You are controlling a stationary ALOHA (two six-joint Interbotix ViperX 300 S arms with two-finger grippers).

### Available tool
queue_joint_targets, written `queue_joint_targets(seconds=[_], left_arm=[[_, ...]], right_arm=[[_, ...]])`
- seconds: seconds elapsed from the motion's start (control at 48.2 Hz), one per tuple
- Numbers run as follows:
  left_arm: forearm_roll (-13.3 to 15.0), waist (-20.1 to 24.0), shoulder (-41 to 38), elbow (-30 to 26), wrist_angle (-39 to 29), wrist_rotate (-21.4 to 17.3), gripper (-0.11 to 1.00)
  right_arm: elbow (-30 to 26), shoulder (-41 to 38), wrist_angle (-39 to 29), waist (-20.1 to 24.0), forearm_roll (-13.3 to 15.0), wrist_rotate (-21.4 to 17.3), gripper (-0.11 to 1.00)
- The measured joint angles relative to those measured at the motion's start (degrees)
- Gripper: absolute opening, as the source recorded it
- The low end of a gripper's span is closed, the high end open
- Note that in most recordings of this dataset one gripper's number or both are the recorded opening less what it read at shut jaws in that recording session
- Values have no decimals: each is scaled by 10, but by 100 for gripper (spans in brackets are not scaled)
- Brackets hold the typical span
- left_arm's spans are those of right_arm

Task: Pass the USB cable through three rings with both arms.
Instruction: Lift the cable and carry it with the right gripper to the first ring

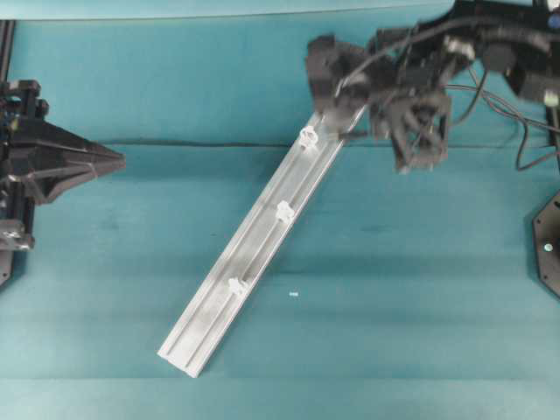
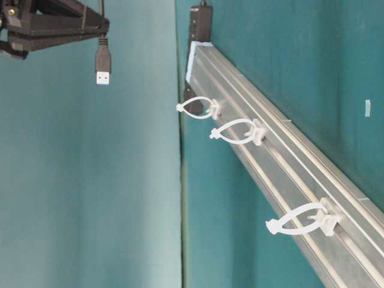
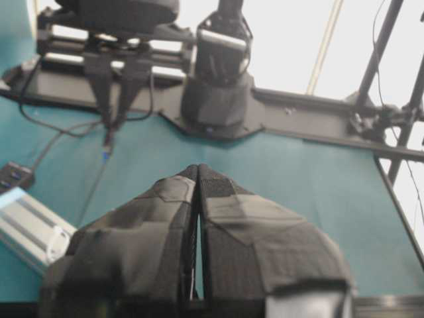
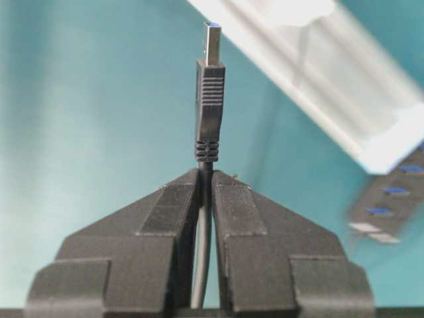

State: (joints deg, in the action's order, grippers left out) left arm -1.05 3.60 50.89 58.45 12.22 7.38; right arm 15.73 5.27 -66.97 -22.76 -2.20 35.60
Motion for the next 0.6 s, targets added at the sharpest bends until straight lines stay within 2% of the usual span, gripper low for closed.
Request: queue_joint_targets(seconds=[0.187,0.373,0.497,0.601], left_arm=[[1,3,13,0,1,0,-1],[1,4,13,0,0,2,-1],[1,4,12,-3,0,2,-1],[1,4,12,-12,0,2,-1]], right_arm=[[19,-6,33,-54,0,109,10],[49,-35,89,-76,1,255,10],[66,-51,149,-86,0,294,10],[90,-55,228,-90,1,316,9]])
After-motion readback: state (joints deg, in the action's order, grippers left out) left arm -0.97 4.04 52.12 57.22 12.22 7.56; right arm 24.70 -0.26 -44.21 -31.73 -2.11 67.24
